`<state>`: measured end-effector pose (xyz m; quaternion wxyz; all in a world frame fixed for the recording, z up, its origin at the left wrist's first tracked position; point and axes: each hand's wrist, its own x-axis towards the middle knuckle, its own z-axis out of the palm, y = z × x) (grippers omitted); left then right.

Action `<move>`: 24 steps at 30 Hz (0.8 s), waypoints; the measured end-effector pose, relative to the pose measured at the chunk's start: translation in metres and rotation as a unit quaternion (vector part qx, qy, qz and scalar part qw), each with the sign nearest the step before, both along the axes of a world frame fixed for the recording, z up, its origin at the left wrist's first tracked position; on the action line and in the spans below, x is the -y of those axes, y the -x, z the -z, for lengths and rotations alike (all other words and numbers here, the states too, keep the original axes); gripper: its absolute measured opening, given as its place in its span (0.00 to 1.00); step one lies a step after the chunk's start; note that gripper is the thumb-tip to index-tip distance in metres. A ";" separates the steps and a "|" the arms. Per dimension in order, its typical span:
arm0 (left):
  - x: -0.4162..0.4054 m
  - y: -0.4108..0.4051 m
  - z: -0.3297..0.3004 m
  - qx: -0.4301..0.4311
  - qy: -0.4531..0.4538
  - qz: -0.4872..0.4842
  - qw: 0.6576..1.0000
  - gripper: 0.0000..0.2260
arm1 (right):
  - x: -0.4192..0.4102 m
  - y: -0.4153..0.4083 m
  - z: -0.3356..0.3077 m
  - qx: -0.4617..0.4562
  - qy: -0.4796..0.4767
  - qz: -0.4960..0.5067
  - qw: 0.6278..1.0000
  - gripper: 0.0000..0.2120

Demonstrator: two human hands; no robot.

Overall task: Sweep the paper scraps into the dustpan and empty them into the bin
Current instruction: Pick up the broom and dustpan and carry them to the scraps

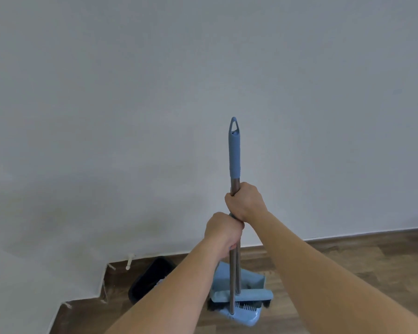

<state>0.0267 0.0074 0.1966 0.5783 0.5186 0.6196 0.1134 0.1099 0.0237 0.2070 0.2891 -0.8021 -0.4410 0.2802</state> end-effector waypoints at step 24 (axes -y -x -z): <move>0.012 -0.013 -0.103 0.052 -0.076 0.021 0.996 0.04 | 0.010 -0.006 -0.130 0.067 -0.014 0.037 0.997 0.07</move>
